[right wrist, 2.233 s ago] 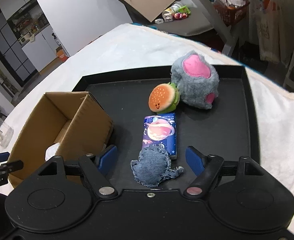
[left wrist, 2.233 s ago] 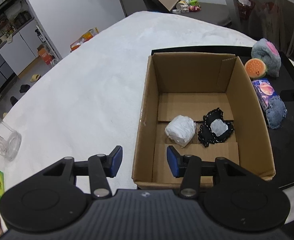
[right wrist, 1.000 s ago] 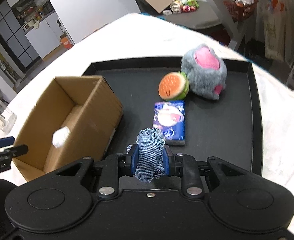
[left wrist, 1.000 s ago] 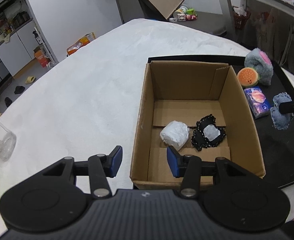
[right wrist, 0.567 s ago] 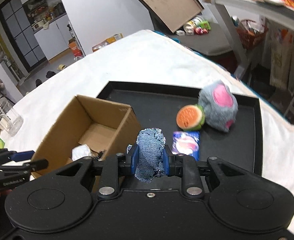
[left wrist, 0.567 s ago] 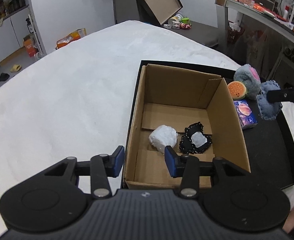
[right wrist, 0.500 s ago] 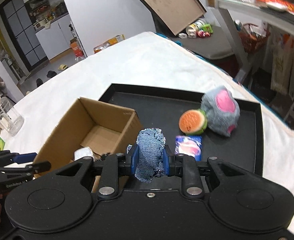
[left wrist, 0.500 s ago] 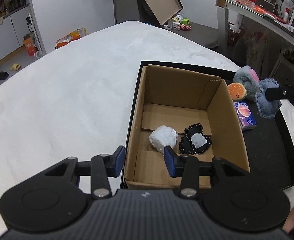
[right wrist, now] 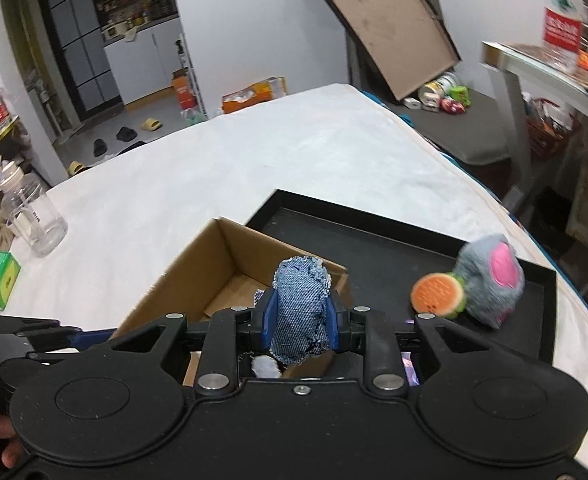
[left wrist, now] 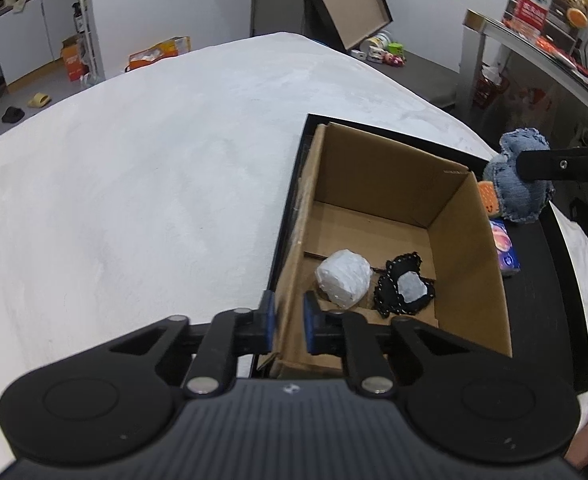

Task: Organize soft objects
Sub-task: 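Carry the denim plush into the box and release it while left holds box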

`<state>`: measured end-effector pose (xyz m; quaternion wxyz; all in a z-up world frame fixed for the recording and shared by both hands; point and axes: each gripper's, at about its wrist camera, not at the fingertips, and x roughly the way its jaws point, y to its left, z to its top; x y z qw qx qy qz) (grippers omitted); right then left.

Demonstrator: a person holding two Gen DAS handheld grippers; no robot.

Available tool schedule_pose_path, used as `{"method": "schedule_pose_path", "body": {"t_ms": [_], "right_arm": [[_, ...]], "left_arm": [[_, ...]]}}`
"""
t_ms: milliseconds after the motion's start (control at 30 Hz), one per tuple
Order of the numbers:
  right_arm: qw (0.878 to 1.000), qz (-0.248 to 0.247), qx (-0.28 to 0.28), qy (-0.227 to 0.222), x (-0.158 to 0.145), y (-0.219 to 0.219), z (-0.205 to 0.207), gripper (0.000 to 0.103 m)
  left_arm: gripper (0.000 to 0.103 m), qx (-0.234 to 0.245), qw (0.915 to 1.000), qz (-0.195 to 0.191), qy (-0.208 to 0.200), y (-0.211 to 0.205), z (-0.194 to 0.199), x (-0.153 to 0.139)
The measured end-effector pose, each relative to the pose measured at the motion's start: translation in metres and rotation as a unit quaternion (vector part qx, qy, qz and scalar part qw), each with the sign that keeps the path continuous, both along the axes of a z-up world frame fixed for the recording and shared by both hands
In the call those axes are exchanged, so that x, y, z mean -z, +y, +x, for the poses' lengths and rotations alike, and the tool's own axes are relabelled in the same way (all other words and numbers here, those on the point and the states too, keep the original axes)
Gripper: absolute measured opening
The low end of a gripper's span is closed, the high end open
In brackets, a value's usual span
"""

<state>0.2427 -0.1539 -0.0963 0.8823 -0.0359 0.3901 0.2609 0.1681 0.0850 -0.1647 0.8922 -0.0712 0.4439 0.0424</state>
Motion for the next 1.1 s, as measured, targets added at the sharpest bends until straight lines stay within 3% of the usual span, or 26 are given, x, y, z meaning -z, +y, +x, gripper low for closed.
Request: {"method": "schedule_pose_path", "body": {"t_ms": [567,800,1100], "right_arm": [[0.998,-0.023,-0.050,-0.008,-0.001,0.063,0.002,0.026],[0.998,-0.031,-0.060,-0.011,-0.002,0.074,0.002,0.044],[0.998,-0.043,-0.053,0.002,0.007,0.057,-0.005,0.047]], "left_arm": [[0.009,-0.005,0.9996,-0.028,-0.005,0.013,-0.003,0.006],[0.009,-0.004,0.9994,-0.033,-0.006,0.015,-0.003,0.006],[0.009,0.002,0.9999,-0.016,0.002,0.010,-0.001,0.006]]}}
